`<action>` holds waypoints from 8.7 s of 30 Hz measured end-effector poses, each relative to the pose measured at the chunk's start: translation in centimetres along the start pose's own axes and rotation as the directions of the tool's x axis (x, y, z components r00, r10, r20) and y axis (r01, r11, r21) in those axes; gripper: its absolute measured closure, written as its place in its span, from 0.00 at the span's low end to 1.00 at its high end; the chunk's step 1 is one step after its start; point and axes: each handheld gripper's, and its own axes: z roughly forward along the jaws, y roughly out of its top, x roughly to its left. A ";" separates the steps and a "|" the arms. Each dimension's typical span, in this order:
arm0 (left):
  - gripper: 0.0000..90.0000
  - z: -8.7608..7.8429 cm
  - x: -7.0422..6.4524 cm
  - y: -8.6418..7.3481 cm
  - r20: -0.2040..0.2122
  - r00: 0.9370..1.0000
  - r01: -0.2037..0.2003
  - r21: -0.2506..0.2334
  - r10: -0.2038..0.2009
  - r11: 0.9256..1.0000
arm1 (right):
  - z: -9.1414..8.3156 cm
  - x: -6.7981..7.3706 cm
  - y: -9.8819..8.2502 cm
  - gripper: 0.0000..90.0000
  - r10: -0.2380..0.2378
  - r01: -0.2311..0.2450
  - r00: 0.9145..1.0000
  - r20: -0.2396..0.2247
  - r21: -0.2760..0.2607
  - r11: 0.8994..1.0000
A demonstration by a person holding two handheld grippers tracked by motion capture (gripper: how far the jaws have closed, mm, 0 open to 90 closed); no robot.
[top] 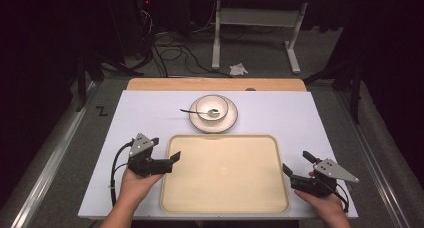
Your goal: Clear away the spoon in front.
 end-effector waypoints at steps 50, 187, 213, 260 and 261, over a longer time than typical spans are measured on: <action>0.18 8.2 2.4 9.4 -0.067 0.997 0.034 0.079 -0.029 0.996 | -0.1 0.0 0.0 0.15 0.002 -0.002 1.000 -0.008 -0.007 1.000; 0.99 -3.4 -1.1 -5.5 0.212 0.942 0.279 -0.071 -0.259 0.958 | 0.4 0.4 -0.2 0.16 0.009 -0.009 1.000 -0.012 0.018 1.000; 0.96 -1.8 -1.2 -6.7 0.171 0.930 0.326 0.022 -0.325 0.945 | 0.6 0.4 -0.3 0.17 0.004 -0.003 1.000 -0.029 0.020 1.000; 1.00 -0.7 -3.1 -6.1 -0.060 0.998 0.003 0.220 0.011 0.976 | 0.4 0.6 -0.1 0.17 0.005 -0.005 1.000 -0.027 0.015 1.000; 1.00 -0.6 -3.2 -6.1 -0.069 0.997 -0.015 0.232 0.031 0.973 | 0.4 0.6 -0.1 0.17 0.003 -0.003 1.000 -0.027 0.015 1.000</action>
